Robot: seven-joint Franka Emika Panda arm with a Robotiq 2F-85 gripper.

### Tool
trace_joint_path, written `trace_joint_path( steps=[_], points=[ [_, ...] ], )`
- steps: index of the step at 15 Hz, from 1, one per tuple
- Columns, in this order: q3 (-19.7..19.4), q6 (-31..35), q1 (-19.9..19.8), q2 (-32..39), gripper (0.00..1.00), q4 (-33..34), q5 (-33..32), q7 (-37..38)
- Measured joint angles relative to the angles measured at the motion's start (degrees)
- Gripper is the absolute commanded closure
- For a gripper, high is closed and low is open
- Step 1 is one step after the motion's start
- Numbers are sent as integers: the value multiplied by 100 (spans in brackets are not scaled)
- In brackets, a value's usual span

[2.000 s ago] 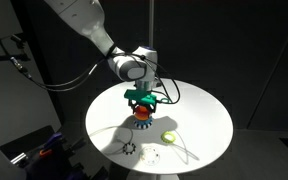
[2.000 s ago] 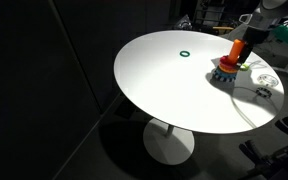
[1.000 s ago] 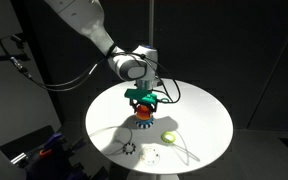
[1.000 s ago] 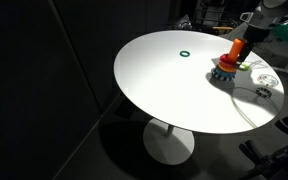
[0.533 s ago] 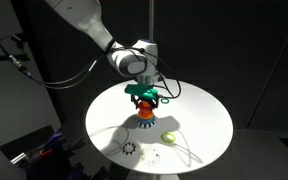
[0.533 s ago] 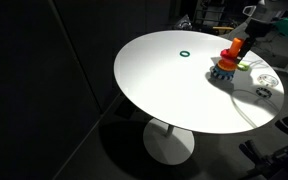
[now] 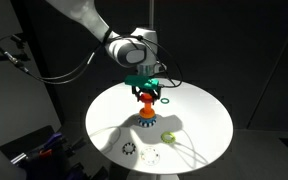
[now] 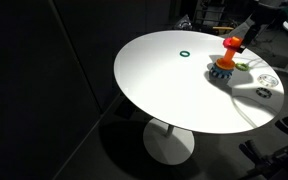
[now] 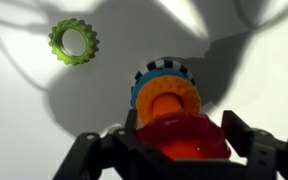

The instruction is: Take the orange ring off of the ring toss then place a black and white one onto it

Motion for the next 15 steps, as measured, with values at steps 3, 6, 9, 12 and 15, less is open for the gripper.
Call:
trace_joint_path(
  steps=[3, 6, 9, 12, 15],
  points=[
    [0, -56, 2, -182, 41, -50, 6, 4],
    [0, -115, 3, -364, 41, -114, 47, 6],
    [0, -174, 12, -528, 41, -155, 113, 6],
    [0, -238, 43, -690, 41, -219, 183, 5],
    [2, -367, 111, -832, 41, -280, 320, -19]
  ],
)
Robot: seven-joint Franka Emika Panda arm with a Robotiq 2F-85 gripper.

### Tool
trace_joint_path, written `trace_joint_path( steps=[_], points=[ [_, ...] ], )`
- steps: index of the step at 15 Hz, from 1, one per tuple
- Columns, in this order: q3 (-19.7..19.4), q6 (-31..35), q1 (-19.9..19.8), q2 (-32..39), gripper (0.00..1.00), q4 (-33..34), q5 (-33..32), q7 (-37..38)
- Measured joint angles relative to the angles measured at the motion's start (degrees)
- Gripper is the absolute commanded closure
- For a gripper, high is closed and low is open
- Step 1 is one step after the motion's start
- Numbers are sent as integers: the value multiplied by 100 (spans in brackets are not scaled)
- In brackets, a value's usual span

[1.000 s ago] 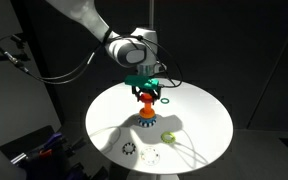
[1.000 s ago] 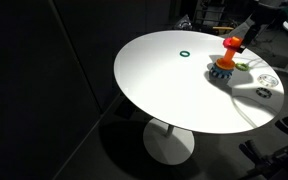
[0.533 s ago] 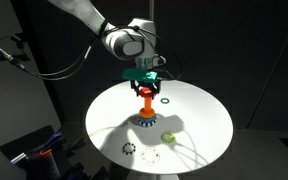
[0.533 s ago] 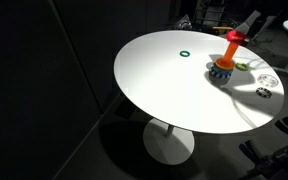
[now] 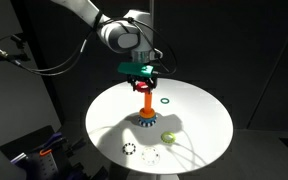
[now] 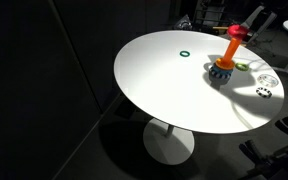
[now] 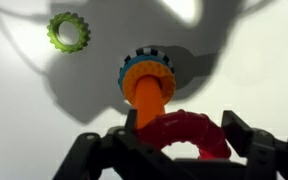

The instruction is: Take the orange ring off of the ring toss then place a black and white one onto it

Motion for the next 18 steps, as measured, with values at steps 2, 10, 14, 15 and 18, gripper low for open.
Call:
trace_joint_path(
  steps=[2, 10, 14, 15, 18],
  points=[
    [3, -77, 58, -50, 41, -32, 66, -13],
    [30, -296, 311, -95, 41, -226, 142, -159],
    [41, -534, 336, -45, 41, -282, 142, -270],
    [41, -617, 336, -8, 41, -282, 142, -278],
    [35, -828, 336, 144, 41, -283, 139, -279]
  ],
)
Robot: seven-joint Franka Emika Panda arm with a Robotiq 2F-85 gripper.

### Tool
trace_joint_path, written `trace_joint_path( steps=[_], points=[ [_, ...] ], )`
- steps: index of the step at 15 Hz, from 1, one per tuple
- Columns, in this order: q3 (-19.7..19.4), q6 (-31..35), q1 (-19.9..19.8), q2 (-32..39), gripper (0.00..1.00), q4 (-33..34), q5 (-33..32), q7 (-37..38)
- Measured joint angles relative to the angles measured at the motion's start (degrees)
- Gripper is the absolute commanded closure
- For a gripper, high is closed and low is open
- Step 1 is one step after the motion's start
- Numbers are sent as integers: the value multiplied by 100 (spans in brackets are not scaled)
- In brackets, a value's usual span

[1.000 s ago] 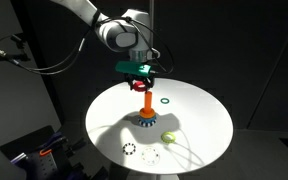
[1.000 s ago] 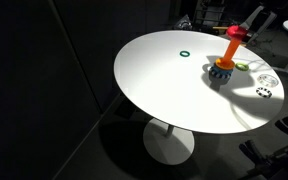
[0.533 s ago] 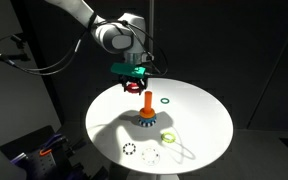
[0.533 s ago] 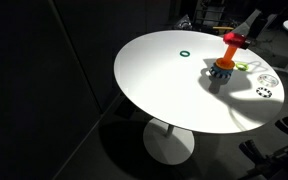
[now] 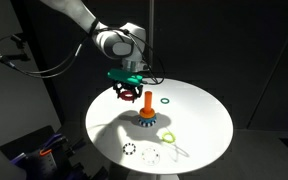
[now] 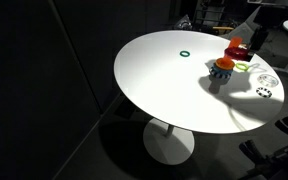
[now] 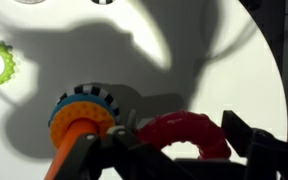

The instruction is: Take the orange ring off of the ring toss then place a black and white one onto it

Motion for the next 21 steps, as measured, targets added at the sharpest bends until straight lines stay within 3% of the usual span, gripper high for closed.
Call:
trace_joint_path(
  steps=[6, 14, 16, 21],
  points=[
    [-40, -43, 0, 368, 41, -36, -54, 0],
    [-40, 968, 49, 738, 41, -458, -516, 171],
    [-39, 1067, 64, 850, 4, -492, -653, 283],
    [-47, 1076, 62, 963, 0, -494, -862, 544]
  ],
)
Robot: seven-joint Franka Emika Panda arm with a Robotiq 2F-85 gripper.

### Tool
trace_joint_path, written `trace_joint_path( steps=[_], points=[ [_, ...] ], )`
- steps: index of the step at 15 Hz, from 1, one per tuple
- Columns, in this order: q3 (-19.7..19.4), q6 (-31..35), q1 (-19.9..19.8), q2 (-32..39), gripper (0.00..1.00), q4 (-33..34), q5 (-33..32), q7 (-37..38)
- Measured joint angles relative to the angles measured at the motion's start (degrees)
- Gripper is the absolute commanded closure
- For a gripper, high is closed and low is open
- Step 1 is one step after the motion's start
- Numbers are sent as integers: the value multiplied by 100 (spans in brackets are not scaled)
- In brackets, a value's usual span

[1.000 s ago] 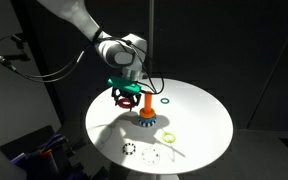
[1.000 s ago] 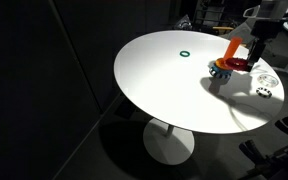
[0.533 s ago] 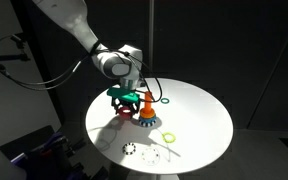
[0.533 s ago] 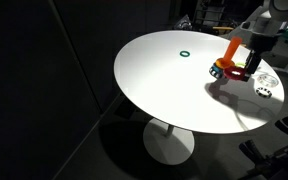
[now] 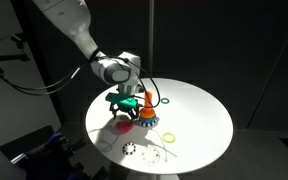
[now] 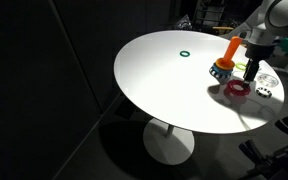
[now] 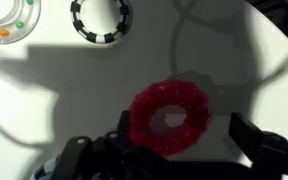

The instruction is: Take the orange ring off of the ring toss then place a black and white one onto it

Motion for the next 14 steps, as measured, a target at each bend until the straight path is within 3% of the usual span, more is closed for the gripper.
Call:
trace_joint_path(
  steps=[9, 14],
  points=[
    [-257, -1237, -2, -105, 0, 148, -577, 784],
    [-428, -1286, -15, -146, 0, 152, -823, 862]
  ],
)
